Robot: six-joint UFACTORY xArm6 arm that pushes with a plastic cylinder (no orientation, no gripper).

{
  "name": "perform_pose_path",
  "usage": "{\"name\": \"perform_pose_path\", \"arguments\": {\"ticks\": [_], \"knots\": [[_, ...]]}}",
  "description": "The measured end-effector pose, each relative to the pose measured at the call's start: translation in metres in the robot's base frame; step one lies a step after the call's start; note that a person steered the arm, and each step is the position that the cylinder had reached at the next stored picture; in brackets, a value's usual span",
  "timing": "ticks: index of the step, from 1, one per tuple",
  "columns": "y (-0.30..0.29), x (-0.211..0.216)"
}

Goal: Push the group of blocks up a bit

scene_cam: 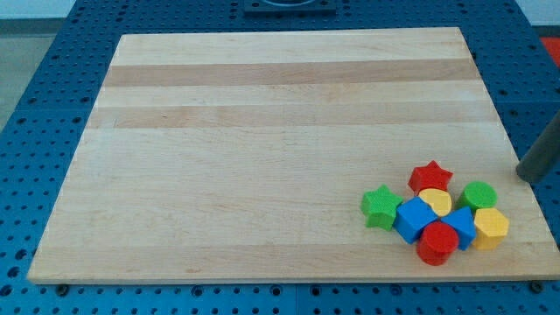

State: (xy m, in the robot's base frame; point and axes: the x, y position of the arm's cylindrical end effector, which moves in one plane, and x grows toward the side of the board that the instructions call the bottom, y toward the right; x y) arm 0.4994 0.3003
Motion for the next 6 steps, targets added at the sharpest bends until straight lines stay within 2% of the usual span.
{"name": "perform_pose_path", "arguments": {"ticks": [1, 2, 3, 5, 6], "knots": [[-0.025, 0.039], [-0.027, 0.052], [-0.027, 0.094], [-0.018, 0.119], [-0.037, 0.119]]}}
